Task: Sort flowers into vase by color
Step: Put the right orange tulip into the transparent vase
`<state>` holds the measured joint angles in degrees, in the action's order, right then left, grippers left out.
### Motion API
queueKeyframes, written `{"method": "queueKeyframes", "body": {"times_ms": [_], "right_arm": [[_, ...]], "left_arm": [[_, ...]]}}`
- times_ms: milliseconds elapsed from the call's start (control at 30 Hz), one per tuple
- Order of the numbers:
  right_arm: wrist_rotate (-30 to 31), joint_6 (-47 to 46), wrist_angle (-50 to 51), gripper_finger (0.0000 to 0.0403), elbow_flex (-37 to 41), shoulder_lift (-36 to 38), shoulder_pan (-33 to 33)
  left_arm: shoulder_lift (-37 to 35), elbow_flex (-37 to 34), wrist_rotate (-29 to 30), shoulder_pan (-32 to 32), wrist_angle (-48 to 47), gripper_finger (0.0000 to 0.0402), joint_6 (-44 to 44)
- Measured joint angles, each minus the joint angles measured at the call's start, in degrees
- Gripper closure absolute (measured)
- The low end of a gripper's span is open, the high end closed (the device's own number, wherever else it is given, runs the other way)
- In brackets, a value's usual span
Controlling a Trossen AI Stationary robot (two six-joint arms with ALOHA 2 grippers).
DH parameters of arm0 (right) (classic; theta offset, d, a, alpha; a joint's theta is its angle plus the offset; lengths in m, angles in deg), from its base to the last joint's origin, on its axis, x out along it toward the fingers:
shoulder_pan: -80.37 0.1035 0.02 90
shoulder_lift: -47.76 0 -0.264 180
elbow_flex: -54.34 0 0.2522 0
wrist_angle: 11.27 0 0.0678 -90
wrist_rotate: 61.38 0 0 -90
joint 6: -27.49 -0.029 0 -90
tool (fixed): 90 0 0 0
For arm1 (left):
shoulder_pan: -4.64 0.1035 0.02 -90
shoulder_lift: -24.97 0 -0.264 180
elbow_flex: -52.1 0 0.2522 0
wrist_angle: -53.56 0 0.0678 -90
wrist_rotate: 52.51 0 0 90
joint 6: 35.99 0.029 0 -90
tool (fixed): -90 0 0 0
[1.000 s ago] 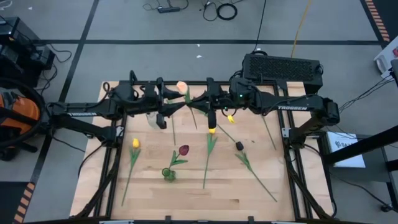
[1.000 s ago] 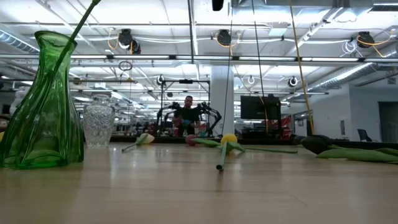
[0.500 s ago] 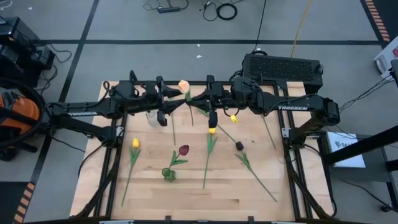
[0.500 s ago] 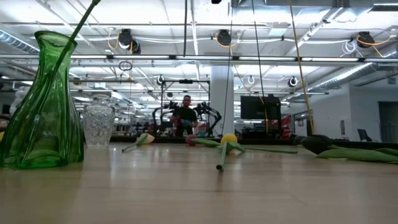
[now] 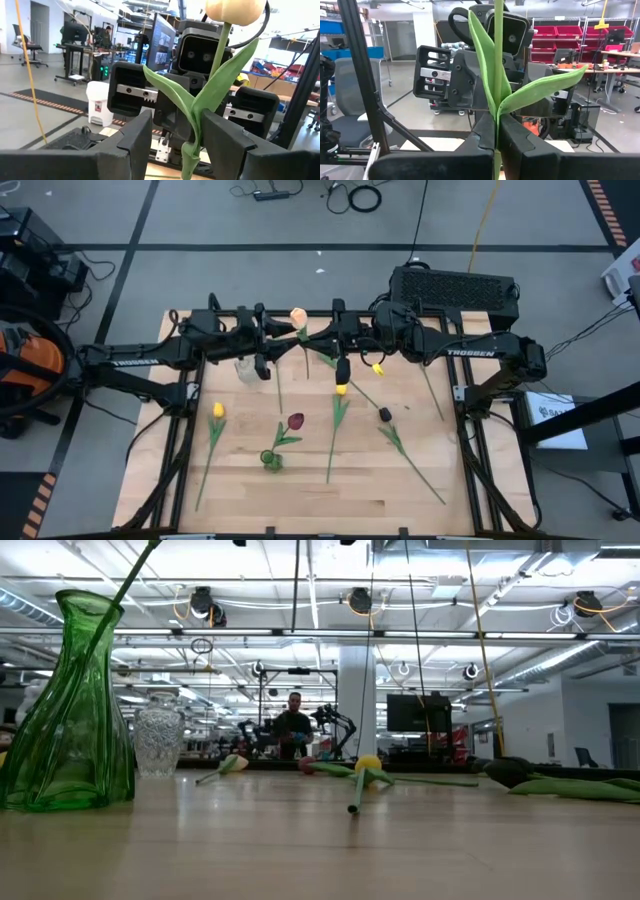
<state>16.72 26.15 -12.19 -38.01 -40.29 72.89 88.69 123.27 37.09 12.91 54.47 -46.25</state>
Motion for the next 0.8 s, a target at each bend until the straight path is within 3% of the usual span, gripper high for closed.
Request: {"method": "queueKeyframes", "body": {"times_ms": [800], "right_arm": [[-0.4, -1.2, -3.2, 0.0402, -0.1, 4.1, -2.8]], "left_arm": [[0.3, -0.1, -0.1, 0.1, -1.0, 0.023, 0.2]]}}
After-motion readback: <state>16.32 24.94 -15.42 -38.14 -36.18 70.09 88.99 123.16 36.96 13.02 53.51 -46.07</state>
